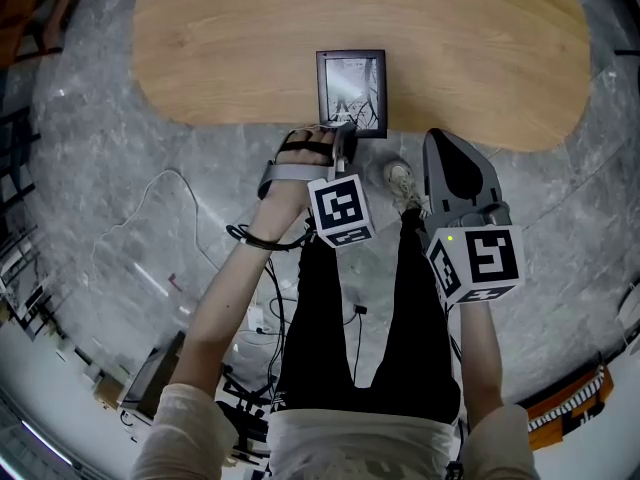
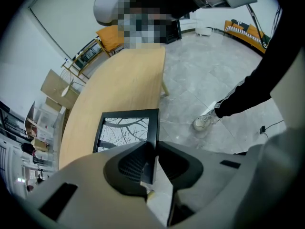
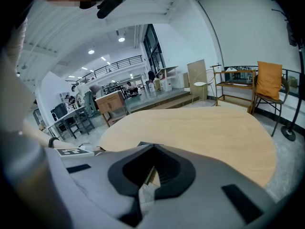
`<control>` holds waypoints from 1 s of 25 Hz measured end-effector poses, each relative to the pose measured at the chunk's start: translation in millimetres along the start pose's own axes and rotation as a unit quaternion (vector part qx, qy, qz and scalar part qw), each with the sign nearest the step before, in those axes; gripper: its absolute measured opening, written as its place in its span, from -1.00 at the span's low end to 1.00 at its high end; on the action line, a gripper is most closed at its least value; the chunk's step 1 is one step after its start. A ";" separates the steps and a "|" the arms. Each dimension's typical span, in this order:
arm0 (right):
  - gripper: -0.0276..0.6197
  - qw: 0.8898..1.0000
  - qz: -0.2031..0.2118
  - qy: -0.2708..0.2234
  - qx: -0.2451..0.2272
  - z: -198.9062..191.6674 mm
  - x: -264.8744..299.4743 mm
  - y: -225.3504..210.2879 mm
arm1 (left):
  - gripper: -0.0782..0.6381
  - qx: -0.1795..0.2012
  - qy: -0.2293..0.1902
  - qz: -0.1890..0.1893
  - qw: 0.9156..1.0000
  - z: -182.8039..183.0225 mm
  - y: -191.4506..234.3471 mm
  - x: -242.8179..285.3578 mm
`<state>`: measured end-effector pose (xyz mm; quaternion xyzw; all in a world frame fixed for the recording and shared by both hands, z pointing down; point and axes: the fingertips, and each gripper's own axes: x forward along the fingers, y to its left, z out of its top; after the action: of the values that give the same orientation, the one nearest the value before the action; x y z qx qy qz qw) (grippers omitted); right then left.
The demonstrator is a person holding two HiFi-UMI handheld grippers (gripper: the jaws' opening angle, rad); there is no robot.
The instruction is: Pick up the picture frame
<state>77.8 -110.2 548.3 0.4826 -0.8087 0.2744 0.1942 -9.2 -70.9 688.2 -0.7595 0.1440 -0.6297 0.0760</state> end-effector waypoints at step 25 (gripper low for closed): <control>-0.90 0.988 -0.017 -0.143 -0.064 243.5 -88.4 51.6 | -0.54 -0.182 -0.148 0.196 0.952 63.2 216.7 -268.4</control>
<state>60.6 -184.5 295.4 0.5168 -0.8359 0.1469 0.1122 -18.4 -195.9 360.7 -0.8019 0.3889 -0.4466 0.0789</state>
